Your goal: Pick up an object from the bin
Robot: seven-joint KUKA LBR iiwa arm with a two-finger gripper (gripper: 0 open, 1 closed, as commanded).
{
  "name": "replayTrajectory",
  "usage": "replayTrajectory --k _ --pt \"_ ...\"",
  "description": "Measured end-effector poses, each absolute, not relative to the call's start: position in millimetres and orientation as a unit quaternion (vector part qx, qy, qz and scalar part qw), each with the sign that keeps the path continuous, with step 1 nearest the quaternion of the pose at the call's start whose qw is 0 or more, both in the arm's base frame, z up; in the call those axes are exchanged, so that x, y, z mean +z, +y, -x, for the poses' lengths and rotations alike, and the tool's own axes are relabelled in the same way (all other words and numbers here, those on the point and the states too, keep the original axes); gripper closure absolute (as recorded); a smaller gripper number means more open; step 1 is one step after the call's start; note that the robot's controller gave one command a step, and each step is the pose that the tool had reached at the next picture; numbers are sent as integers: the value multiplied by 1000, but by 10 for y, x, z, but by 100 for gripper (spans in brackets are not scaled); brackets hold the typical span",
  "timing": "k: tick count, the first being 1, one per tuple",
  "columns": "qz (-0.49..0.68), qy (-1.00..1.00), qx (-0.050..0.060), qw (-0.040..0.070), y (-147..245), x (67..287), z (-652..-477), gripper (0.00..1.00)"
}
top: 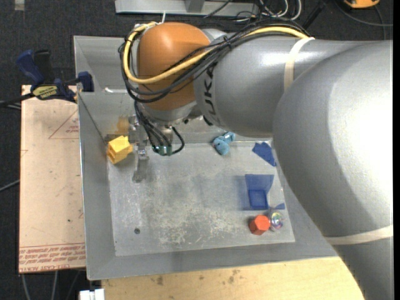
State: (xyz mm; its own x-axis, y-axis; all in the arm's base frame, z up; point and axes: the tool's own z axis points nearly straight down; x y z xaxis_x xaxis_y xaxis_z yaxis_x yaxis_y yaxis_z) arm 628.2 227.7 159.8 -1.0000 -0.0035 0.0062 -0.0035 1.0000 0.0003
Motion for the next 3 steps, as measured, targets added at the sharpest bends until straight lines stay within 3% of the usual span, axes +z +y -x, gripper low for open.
replayTrajectory --k 1,2,3 --pt "-64 -998 -1 -2 2535 1543 -6537 0" --pt "-58 -998 -1 0 2530 1125 -6512 0" --pt "-42 -999 -2 -3 2484 1119 -6563 0"
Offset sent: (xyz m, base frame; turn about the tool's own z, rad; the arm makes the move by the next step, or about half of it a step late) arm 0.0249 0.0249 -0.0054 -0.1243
